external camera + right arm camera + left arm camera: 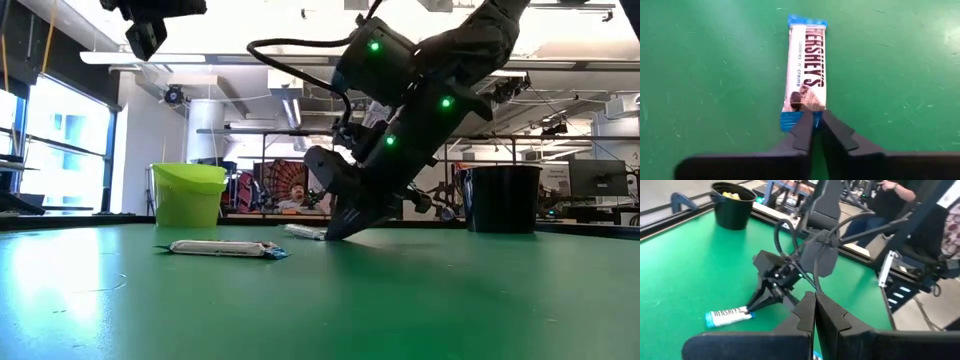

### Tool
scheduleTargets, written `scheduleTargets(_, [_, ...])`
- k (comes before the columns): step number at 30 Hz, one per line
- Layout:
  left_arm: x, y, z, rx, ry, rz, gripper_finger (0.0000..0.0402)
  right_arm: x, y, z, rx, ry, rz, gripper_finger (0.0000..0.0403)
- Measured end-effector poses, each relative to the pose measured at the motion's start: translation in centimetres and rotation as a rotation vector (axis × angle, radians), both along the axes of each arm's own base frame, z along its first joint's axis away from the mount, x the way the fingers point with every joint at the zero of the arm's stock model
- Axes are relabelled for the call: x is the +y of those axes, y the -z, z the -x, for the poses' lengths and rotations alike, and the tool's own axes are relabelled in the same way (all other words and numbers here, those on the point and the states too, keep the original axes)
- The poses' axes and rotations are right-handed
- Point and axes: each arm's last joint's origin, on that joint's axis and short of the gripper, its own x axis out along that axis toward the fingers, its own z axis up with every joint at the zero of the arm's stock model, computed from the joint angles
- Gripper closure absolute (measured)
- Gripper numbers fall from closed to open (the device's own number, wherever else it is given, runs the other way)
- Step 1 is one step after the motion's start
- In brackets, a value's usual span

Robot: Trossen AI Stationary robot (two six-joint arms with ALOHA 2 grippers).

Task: Sort candy by brand, put in halloween buckets
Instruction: Put the white chocolate into the white bucket

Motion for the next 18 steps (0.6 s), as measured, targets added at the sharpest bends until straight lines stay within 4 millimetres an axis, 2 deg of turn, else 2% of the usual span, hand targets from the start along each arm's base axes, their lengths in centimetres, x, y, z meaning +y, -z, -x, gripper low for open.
scheduleTargets(2, [0.1, 0.0, 0.0, 0.002, -0.012, -0.003, 0.0401, 0.1, -0.4, -0.4, 0.010, -0.016, -0.001, 0.0394])
scheduleTargets(11, [0.3, 0.8, 0.3, 0.089, -0.015, -0.053, 0.0397, 0.8, -3.7, -3.3, 0.021, -0.158, -0.020, 0.0402])
scheduleTargets(18, [0.4, 1.6, 0.6, 0.186, 0.009, -0.134, 0.0358, 1.1, -7.1, -5.3, -0.044, -0.188, -0.021, 0.0403])
